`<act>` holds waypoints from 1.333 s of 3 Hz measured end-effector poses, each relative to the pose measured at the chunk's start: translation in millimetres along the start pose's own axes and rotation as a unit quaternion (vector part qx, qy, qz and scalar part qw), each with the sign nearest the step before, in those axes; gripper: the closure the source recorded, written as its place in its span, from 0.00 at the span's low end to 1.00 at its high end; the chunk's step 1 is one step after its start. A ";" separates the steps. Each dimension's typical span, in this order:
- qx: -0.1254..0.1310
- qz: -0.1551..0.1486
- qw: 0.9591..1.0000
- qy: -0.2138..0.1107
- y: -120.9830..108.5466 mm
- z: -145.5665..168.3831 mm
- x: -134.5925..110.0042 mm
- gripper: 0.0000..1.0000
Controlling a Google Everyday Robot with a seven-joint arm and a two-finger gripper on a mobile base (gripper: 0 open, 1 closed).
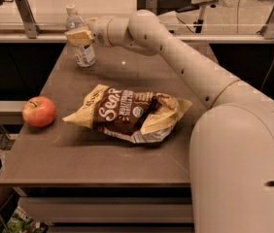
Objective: Pick blue plastic bottle
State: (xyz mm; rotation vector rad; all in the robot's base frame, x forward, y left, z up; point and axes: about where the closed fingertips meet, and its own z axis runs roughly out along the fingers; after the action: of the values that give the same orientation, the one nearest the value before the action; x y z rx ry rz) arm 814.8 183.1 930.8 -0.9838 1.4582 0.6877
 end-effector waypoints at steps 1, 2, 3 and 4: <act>0.000 -0.006 1.000 0.000 -0.7 1.3 -6.1 1.00; 0.006 -0.020 1.000 -0.001 -4.7 -1.4 -18.4 1.00; 0.015 -0.034 0.999 -0.004 -8.0 -6.6 -31.3 1.00; 0.024 -0.051 0.998 -0.007 -10.3 -12.6 -46.3 1.00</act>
Offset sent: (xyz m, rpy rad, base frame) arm 0.0063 -0.0092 0.0377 -0.0302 -0.0741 -0.0253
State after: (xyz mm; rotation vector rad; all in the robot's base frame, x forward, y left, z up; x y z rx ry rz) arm 815.7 175.8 979.3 -1.0079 1.3957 0.5823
